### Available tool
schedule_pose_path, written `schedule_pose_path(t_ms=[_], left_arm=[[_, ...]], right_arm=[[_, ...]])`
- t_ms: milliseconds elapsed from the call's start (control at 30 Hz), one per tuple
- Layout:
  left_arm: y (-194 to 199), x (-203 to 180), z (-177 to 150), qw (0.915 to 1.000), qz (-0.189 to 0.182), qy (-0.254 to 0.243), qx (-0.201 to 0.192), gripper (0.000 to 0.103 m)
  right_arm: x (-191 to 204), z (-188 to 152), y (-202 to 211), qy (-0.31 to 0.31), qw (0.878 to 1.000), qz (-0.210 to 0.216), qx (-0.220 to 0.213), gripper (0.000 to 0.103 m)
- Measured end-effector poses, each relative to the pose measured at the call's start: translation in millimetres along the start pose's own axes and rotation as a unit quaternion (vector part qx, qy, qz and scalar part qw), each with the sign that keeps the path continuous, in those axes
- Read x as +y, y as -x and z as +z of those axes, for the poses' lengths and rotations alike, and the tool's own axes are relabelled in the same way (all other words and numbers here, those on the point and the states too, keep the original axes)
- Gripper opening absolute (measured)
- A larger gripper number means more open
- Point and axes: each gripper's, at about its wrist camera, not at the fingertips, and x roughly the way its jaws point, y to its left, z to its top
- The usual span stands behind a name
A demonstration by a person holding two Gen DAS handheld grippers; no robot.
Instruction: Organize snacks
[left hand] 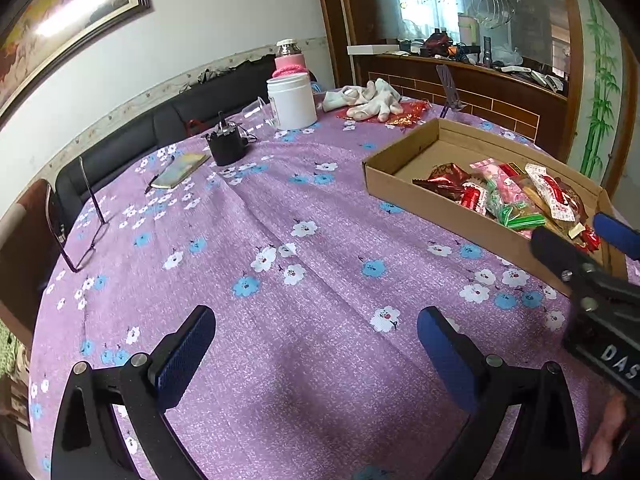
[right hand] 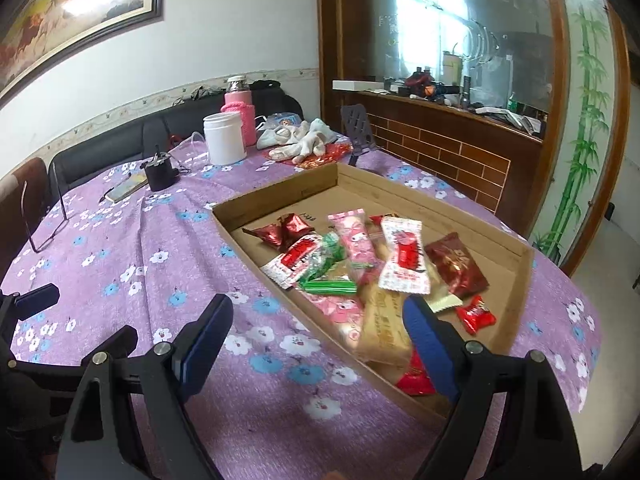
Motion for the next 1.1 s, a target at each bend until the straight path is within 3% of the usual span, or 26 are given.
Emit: schedule_pose_path(t_ms=[333, 1100], left_arm=[[-3, 1, 0, 1.0000, -0.004, 0.004, 0.007, 0.102], [4, -2, -1, 1.0000, 0.001, -0.009, -0.004, 0.102]], right_arm=[[2, -1, -14, 0.002, 1.000, 0.002, 0.026, 0.086], [2, 0, -8, 0.005, 1.000, -0.012, 0.013, 0.086]])
